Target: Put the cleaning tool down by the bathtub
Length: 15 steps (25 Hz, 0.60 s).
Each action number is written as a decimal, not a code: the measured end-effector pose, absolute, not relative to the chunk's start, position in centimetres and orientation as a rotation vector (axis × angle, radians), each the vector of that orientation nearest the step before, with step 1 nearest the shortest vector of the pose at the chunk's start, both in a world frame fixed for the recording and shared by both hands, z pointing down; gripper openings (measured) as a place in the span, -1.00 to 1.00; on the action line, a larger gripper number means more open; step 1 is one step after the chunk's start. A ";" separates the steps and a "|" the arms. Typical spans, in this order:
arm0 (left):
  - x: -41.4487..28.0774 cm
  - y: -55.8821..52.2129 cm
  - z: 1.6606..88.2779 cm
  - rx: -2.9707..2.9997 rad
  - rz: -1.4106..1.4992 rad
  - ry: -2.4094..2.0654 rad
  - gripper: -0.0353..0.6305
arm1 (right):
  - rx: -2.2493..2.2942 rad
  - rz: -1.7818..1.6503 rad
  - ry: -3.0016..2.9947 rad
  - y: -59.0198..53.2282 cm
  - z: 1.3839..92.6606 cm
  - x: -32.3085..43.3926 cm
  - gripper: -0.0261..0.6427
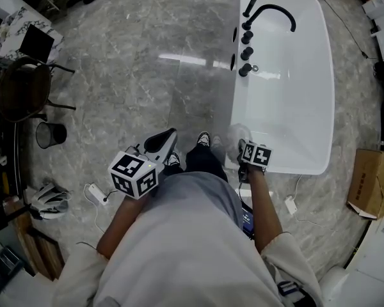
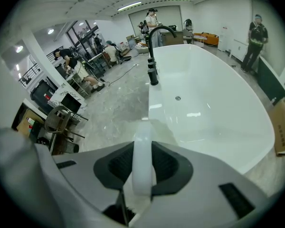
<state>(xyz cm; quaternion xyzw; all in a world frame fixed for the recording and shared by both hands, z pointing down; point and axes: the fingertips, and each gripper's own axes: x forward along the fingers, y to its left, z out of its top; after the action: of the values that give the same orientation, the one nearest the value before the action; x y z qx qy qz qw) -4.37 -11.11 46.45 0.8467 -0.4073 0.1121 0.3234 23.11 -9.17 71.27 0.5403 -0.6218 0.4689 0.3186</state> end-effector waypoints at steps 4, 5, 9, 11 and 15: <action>-4.4 -11.8 46.3 2.217 0.287 -1.102 -0.87 | 1.439 1.252 -1.615 -9.4 71.8 23.7 -0.67; -4.3 -11.9 46.3 2.213 0.287 -1.105 -0.87 | 1.440 1.254 -1.613 -9.4 72.0 23.8 -0.67; -3.9 -11.9 46.7 2.206 0.310 -1.100 -0.87 | 1.431 1.259 -1.606 -9.5 73.2 23.7 -0.67; -3.7 -12.0 46.7 2.206 0.318 -1.096 -0.87 | 1.430 1.257 -1.603 -9.8 73.7 23.7 -0.67; -3.2 -12.2 47.0 2.195 0.322 -1.092 -0.87 | 1.439 1.243 -1.595 -10.5 74.4 24.2 -0.67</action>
<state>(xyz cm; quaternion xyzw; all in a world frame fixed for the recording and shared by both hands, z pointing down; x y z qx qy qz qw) -3.19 -12.18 46.96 0.8386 -0.4171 0.1229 0.3281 24.19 -10.49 74.36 0.5485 -0.6079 0.4739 0.3240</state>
